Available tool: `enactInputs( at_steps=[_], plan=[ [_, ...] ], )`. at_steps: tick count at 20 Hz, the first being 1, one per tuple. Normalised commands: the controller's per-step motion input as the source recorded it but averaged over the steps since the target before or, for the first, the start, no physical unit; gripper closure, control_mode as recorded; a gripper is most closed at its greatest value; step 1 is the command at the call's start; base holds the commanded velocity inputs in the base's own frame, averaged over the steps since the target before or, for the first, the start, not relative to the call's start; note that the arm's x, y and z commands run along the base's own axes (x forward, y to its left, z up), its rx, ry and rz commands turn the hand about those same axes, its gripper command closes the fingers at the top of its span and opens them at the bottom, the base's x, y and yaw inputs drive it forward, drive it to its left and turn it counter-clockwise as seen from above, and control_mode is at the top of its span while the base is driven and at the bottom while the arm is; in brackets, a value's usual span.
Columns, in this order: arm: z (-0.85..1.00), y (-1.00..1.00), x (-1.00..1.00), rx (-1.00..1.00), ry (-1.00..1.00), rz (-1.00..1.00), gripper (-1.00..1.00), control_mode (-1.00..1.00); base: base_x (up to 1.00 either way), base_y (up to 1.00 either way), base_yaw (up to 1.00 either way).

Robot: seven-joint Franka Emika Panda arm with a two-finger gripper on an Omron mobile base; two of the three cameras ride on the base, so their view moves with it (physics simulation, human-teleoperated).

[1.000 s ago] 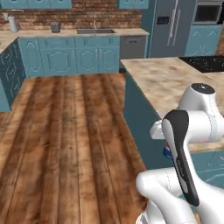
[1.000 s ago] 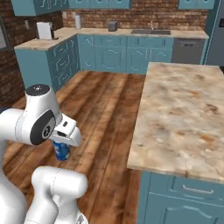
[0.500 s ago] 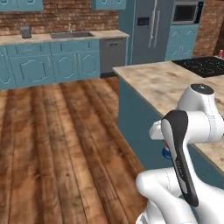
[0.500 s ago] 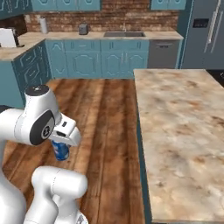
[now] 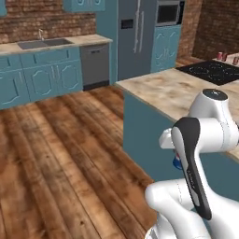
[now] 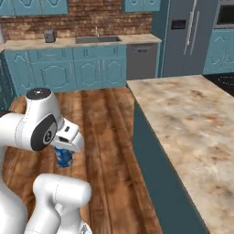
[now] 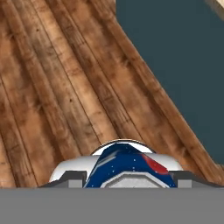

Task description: Four empty soda cans are scattered around the kitchen. Gather all the cans and cluster them next to the stove for recycling.

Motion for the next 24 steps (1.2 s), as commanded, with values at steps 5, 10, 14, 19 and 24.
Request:
enactInputs(
  at_steps=[5,10,14,19,24],
  plan=[
    [0.00,0.00,0.00,0.00,0.00,0.00,1.00,1.00,1.00,1.00,-0.36],
    [0.00,0.00,0.00,0.00,0.00,0.00,1.00,1.00,1.00,0.97,-0.28],
    [0.00,0.00,0.00,0.00,0.00,0.00,1.00,1.00,1.00,0.97,-0.26],
    [0.00,0.00,0.00,0.00,0.00,0.00,1.00,1.00,1.00,0.96,-0.25],
    [0.00,0.00,0.00,0.00,0.00,0.00,1.00,1.00,1.00,0.92,-0.25]
  ],
)
